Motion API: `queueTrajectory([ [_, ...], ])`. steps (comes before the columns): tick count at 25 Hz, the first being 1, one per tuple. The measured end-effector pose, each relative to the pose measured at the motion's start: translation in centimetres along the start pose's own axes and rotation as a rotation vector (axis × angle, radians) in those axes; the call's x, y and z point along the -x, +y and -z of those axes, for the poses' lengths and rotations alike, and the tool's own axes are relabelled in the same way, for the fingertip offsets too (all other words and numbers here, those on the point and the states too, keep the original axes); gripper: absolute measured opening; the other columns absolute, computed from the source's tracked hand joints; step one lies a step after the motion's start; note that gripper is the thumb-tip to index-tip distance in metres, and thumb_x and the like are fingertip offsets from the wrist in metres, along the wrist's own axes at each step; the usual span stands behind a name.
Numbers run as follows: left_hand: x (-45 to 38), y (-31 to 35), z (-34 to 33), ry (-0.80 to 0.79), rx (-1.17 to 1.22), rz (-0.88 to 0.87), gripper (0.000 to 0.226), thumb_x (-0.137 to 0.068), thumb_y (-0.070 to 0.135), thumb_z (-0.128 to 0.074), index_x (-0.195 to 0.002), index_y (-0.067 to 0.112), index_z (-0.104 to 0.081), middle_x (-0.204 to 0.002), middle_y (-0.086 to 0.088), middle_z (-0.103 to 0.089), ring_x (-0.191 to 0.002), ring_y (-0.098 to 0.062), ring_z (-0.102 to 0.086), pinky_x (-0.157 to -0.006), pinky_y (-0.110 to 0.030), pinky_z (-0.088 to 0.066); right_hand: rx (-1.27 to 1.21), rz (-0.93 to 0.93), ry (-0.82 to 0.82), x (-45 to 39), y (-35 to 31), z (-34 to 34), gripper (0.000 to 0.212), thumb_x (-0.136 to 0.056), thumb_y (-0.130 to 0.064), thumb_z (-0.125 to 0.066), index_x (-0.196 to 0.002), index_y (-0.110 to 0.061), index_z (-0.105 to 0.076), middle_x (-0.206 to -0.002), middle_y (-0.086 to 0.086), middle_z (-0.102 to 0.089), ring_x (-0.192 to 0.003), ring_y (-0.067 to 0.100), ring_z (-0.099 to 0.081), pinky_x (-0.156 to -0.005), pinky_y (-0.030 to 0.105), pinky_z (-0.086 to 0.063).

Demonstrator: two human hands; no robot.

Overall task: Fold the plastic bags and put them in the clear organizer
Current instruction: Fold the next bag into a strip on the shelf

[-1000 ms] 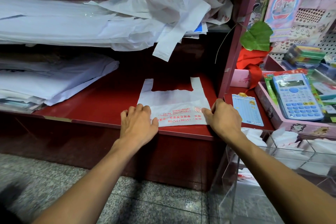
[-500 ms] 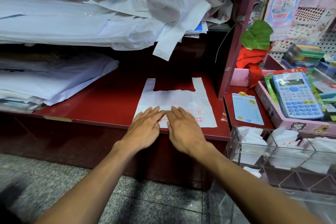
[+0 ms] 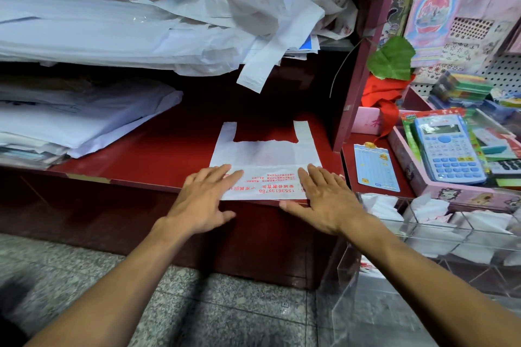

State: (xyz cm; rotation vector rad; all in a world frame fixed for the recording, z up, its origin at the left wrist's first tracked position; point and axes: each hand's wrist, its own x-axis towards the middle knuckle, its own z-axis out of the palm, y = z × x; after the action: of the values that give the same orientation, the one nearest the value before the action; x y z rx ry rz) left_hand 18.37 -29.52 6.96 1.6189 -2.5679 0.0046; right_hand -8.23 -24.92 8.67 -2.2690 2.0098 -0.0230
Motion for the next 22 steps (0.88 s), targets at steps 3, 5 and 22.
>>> queueTrajectory([
  [3, 1.0, -2.6, -0.3, 0.226, 0.178, -0.042, 0.074, -0.073, 0.004, -0.074, -0.139, 0.029, -0.053, -0.14, 0.02, -0.049, -0.108, -0.013, -0.04, -0.088, -0.032, -0.035, 0.094, 0.131, 0.07, 0.5, 1.7, 0.7, 0.086, -0.085, -0.066, -0.055, -0.152, -0.023, -0.024, -0.156, -0.001, -0.03, -0.14, 0.026, -0.029, -0.114, 0.043, -0.028],
  [5, 1.4, -4.0, -0.6, 0.3, 0.407, -0.088, 0.062, -0.067, -0.01, -0.076, -0.111, 0.033, -0.072, -0.117, 0.035, -0.058, -0.095, -0.013, -0.049, -0.089, -0.021, -0.037, -0.034, 0.209, 0.13, 0.0, 2.7, 0.9, 0.057, -0.084, -0.049, -0.068, -0.134, -0.027, -0.051, -0.132, -0.007, -0.055, -0.119, 0.024, -0.05, -0.098, 0.04, -0.043],
  [22, -0.8, -1.3, 0.7, 0.341, 0.909, 0.456, 0.032, -0.082, 0.024, -0.075, -0.106, 0.037, -0.057, -0.069, 0.005, -0.069, -0.079, -0.016, -0.067, -0.09, -0.041, -0.046, -0.831, -0.401, 0.25, -2.0, 3.3, 1.9, 0.013, -0.089, -0.014, -0.066, -0.101, -0.011, -0.062, -0.092, 0.004, -0.069, -0.088, 0.022, -0.065, -0.081, 0.04, -0.055],
])
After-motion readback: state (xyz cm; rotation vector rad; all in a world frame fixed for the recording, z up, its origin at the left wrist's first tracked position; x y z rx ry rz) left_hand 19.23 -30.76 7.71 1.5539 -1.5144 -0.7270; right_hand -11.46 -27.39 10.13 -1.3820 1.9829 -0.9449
